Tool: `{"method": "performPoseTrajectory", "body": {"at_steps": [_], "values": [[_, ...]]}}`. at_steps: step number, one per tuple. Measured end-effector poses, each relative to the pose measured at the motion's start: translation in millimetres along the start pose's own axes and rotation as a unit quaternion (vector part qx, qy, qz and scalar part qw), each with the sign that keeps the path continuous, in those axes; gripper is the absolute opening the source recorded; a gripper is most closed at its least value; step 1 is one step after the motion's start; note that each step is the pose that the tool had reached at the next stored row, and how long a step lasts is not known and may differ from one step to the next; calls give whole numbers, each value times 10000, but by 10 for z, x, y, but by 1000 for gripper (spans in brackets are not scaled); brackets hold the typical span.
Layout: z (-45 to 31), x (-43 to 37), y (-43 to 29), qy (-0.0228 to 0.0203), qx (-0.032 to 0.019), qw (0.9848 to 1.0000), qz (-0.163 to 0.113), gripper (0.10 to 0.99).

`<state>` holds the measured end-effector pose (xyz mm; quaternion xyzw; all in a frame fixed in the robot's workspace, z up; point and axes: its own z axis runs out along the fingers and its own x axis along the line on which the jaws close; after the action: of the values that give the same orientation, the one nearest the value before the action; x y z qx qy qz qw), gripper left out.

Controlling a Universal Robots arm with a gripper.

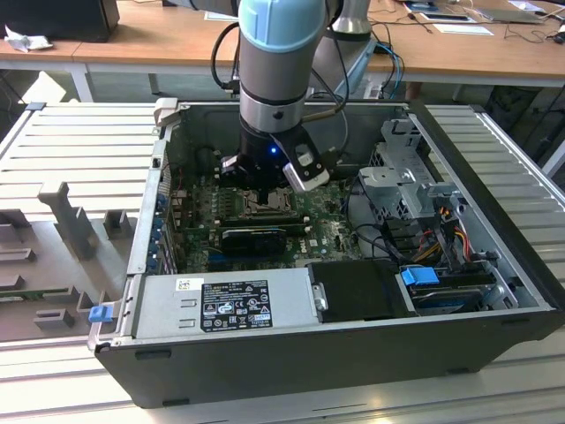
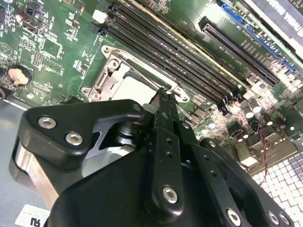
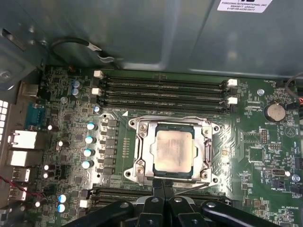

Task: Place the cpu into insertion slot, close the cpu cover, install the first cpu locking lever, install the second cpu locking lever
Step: 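Install the second cpu locking lever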

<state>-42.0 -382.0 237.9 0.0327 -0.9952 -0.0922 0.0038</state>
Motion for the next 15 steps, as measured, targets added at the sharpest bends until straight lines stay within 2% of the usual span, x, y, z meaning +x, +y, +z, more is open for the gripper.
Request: {"method": "performPoseTrajectory", "body": {"at_steps": [6,9,15], "values": [[-1,5,-27,-3,-53,10000,-1,106],[-4,26,-76,-6,-98,10000,-1,106],[0,75,-117,-11,-163,9999,-2,106]]}}
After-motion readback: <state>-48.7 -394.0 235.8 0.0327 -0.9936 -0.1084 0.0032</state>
